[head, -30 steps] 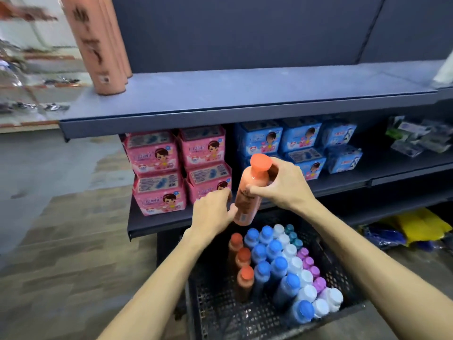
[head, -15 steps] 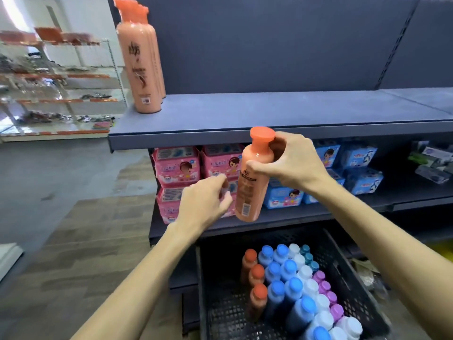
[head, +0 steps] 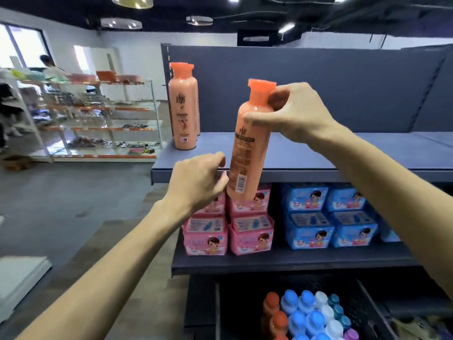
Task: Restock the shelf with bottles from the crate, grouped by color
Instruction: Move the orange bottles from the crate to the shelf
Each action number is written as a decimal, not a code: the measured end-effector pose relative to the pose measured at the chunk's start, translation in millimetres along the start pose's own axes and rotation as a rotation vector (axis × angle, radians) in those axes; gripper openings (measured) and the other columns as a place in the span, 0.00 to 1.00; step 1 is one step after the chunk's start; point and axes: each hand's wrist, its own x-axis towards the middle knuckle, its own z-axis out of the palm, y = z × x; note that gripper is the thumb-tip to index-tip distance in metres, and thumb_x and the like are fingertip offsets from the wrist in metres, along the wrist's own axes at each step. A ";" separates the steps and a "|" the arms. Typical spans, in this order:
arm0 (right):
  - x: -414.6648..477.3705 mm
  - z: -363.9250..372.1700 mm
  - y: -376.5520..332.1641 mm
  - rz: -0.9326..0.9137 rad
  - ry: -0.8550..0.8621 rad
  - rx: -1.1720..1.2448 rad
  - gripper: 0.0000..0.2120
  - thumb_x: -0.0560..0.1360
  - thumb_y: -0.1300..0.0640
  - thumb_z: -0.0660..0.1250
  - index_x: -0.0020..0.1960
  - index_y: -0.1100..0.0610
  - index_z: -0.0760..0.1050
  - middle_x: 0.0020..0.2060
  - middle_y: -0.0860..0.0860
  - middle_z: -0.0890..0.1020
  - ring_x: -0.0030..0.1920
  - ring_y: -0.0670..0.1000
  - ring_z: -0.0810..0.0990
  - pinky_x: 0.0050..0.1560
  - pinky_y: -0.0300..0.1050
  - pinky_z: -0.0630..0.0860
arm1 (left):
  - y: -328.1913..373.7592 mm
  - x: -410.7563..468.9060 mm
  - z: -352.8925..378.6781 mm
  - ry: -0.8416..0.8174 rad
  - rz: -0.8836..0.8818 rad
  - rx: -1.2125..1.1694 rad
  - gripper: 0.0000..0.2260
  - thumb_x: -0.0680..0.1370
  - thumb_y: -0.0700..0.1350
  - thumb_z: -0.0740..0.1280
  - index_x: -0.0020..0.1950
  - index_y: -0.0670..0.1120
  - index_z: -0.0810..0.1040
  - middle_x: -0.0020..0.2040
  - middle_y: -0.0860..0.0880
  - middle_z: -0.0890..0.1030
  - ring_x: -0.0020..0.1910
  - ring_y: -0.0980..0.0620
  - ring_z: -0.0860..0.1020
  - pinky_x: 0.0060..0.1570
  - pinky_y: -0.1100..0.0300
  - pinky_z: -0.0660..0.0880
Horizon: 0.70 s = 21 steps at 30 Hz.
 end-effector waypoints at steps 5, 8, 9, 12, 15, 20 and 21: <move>27.6 3.3 -14.1 -0.029 0.039 -0.027 0.19 0.64 0.43 0.76 0.42 0.58 0.84 0.40 0.53 0.85 0.35 0.42 0.77 0.37 0.39 0.77 | -16.3 19.5 -19.1 0.043 -0.025 0.038 0.08 0.76 0.50 0.64 0.50 0.48 0.76 0.39 0.51 0.81 0.40 0.45 0.79 0.36 0.54 0.74; 41.8 11.5 -14.9 -0.025 0.051 -0.057 0.20 0.65 0.42 0.76 0.43 0.60 0.83 0.41 0.54 0.85 0.36 0.43 0.77 0.38 0.41 0.77 | -23.2 27.2 -24.4 0.043 -0.037 0.061 0.08 0.76 0.50 0.64 0.50 0.47 0.76 0.39 0.51 0.81 0.41 0.45 0.79 0.37 0.53 0.75; 46.9 14.7 -14.3 -0.023 0.055 -0.061 0.21 0.65 0.42 0.75 0.42 0.61 0.83 0.40 0.54 0.85 0.35 0.43 0.77 0.37 0.41 0.77 | -25.5 29.7 -24.6 0.045 -0.039 0.070 0.08 0.76 0.50 0.64 0.50 0.47 0.76 0.39 0.51 0.81 0.41 0.45 0.79 0.37 0.54 0.75; 61.4 24.3 -12.5 0.004 0.067 -0.074 0.24 0.63 0.41 0.74 0.40 0.64 0.80 0.34 0.55 0.82 0.32 0.45 0.73 0.35 0.46 0.77 | -30.4 37.4 -20.9 0.024 -0.036 0.105 0.08 0.75 0.51 0.63 0.49 0.48 0.75 0.39 0.52 0.81 0.40 0.46 0.79 0.35 0.55 0.75; 72.6 32.5 -10.5 0.040 0.084 -0.089 0.22 0.62 0.41 0.73 0.34 0.62 0.76 0.28 0.49 0.76 0.31 0.46 0.71 0.34 0.47 0.76 | -33.8 47.7 -16.0 -0.010 -0.043 0.126 0.08 0.75 0.51 0.62 0.49 0.49 0.74 0.39 0.52 0.81 0.40 0.46 0.79 0.35 0.56 0.74; 76.5 42.0 -6.0 0.062 0.098 -0.099 0.24 0.61 0.39 0.71 0.41 0.61 0.82 0.35 0.52 0.85 0.36 0.48 0.84 0.40 0.52 0.83 | -38.8 60.1 -12.0 0.011 -0.042 0.134 0.08 0.76 0.51 0.63 0.50 0.48 0.74 0.40 0.51 0.82 0.40 0.45 0.79 0.35 0.57 0.70; 76.1 42.3 -4.9 0.063 0.096 -0.103 0.24 0.61 0.39 0.72 0.42 0.60 0.83 0.36 0.51 0.85 0.39 0.50 0.85 0.41 0.52 0.84 | -39.3 61.6 -11.4 0.020 -0.042 0.134 0.08 0.76 0.51 0.63 0.50 0.48 0.74 0.41 0.51 0.82 0.41 0.45 0.79 0.35 0.57 0.69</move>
